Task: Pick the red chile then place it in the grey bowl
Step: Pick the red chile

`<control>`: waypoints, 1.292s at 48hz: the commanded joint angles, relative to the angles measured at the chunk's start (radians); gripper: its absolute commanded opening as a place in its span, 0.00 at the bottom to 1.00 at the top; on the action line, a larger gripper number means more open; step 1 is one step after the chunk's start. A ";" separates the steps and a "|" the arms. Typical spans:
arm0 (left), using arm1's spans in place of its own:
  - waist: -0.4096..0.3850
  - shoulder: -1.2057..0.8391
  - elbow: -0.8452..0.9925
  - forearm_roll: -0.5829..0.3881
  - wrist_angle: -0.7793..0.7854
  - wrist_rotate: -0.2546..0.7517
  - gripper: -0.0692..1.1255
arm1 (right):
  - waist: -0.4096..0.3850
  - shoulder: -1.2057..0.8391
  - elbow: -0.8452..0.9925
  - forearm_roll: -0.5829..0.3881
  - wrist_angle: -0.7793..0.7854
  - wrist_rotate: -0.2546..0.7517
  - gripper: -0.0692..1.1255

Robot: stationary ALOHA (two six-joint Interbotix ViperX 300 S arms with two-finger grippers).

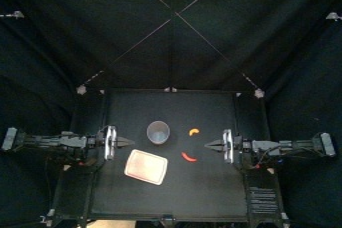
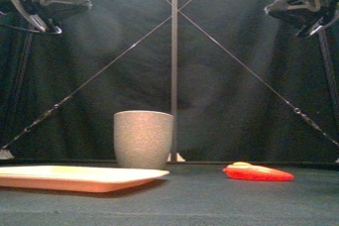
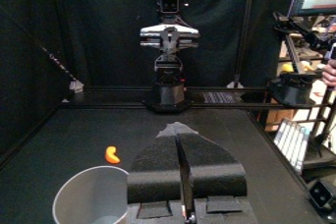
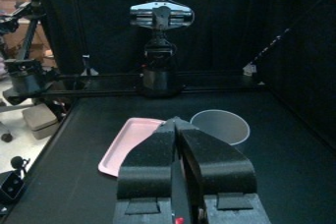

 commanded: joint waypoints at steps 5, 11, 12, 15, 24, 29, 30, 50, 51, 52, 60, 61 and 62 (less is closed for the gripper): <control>0.009 -0.018 -0.003 -0.003 -0.017 -0.003 0.01 | -0.012 0.054 -0.040 0.058 0.011 0.051 0.07; 0.009 -0.029 0.005 -0.003 -0.017 -0.002 0.04 | -0.012 0.133 -0.075 0.130 0.115 0.114 0.10; 0.009 -0.031 0.005 -0.003 -0.017 -0.002 0.05 | -0.011 0.150 -0.081 0.138 0.143 0.126 0.10; 0.011 -0.031 0.006 -0.003 -0.018 -0.002 0.05 | -0.009 0.207 -0.104 0.163 0.249 0.169 0.10; 0.009 -0.031 0.006 -0.003 -0.017 0.000 0.05 | -0.009 0.348 -0.150 0.189 0.356 0.282 0.15; 0.011 -0.031 0.008 -0.003 -0.017 0.000 0.05 | -0.006 0.419 -0.160 0.179 0.356 0.341 0.25; 0.011 -0.032 0.008 -0.003 -0.017 0.000 0.05 | -0.006 0.439 -0.160 0.175 0.356 0.354 0.29; 0.017 -0.032 0.017 0.000 -0.018 0.002 0.05 | 0.006 0.755 -0.258 0.144 0.318 0.387 0.91; 0.018 -0.031 0.017 0.000 -0.018 0.002 0.05 | 0.006 0.770 -0.267 0.141 0.318 0.387 0.91; 0.018 -0.032 0.017 0.000 -0.018 0.002 0.05 | 0.006 0.785 -0.276 0.138 0.319 0.387 0.91; 0.018 -0.031 0.018 0.000 -0.018 0.002 0.05 | 0.003 0.896 -0.336 0.114 0.350 0.387 0.91; 0.018 -0.031 0.017 0.002 -0.018 0.002 0.05 | 0.003 0.907 -0.344 0.112 0.357 0.388 0.91; 0.018 -0.032 0.018 0.002 -0.018 0.002 0.05 | 0.002 0.916 -0.350 0.110 0.365 0.388 0.91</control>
